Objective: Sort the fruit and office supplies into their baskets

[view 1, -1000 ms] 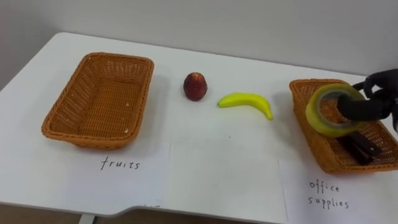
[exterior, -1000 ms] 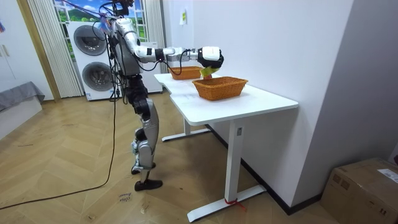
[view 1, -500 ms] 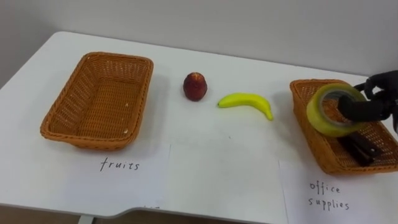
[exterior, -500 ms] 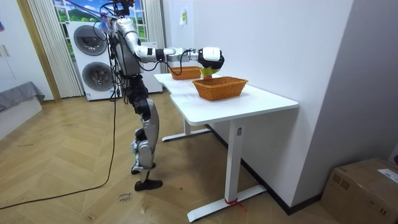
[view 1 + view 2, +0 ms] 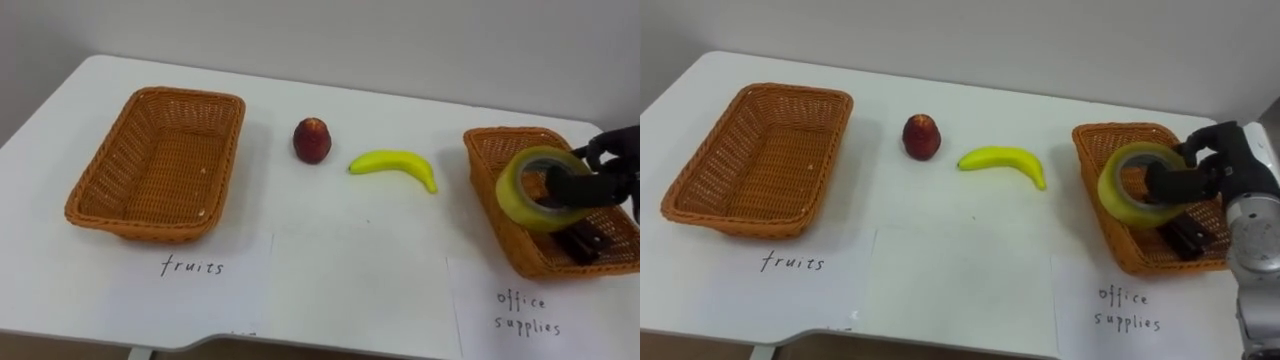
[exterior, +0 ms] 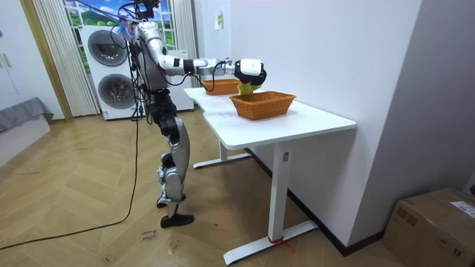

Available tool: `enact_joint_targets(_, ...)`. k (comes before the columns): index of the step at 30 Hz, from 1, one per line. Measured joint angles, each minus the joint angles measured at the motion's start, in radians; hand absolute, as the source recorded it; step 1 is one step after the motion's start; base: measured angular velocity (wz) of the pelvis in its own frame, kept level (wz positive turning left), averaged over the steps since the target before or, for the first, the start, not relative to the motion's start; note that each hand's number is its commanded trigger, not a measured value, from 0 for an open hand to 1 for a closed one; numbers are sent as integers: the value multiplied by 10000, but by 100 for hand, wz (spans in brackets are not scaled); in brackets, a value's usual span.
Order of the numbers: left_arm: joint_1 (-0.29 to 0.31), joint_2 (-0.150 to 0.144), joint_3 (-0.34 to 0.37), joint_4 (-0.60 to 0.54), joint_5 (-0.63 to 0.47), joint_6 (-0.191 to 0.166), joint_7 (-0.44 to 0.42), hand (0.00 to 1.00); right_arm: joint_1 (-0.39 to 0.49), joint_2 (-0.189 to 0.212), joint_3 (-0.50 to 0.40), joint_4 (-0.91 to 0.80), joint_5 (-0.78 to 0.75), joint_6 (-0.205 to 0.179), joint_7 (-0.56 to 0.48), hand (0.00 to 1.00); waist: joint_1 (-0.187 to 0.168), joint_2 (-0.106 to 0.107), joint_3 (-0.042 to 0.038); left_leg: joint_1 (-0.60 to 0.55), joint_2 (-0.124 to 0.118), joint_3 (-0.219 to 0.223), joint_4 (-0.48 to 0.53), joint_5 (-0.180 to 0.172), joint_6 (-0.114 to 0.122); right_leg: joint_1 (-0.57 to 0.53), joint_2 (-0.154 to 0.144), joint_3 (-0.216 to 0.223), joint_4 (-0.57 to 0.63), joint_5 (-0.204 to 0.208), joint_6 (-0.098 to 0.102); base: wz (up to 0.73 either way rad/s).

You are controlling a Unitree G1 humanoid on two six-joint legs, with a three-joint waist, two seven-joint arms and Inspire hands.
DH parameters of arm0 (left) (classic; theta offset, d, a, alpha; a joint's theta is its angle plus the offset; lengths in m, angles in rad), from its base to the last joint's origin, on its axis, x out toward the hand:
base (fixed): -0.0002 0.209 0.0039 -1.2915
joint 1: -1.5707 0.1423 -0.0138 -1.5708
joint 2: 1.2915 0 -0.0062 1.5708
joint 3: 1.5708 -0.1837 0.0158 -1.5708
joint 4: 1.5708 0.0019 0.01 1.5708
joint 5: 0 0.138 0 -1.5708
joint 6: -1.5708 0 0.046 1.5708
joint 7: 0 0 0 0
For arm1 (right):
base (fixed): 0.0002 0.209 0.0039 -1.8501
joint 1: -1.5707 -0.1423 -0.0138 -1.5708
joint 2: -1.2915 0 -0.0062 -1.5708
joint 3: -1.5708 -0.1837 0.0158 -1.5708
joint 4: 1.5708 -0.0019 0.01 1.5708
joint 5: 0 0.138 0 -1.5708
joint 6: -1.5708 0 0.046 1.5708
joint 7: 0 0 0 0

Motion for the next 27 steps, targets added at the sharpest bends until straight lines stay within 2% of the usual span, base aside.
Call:
enact_joint_targets(5,150,-9,160,0,42,8,-7,0,105,1,-155,320,-186,3,77,100,-19,41,-10,-11,9,60,5,-12,0,10,3,36,10,0,0,-2)
enact_joint_targets(6,177,-12,231,-2,41,14,-19,0,106,1,-182,423,-183,6,131,69,-24,47,-6,-14,9,59,5,-12,0,8,3,37,10,0,0,0)
enact_joint_targets(7,185,-12,305,-3,30,30,-29,0,106,1,-206,619,-177,6,189,14,-25,50,-6,-13,9,59,14,-12,0,11,2,40,12,0,0,0)
enact_joint_targets(8,184,-12,329,-6,23,39,-32,0,106,1,-226,726,-166,11,217,2,-19,49,-7,-12,9,60,19,-12,0,12,2,40,15,0,0,0)
enact_joint_targets(13,173,-11,395,-9,11,193,-47,0,106,1,-406,1076,-211,208,631,0,-53,49,-6,-18,10,81,42,-11,-1,10,2,84,26,0,-1,0)
enact_joint_targets(27,151,-11,399,-17,-125,214,-48,0,103,1,-411,1076,-542,225,913,0,-41,7,-6,-15,5,114,62,-13,2,-3,1,119,-16,-2,-2,0)
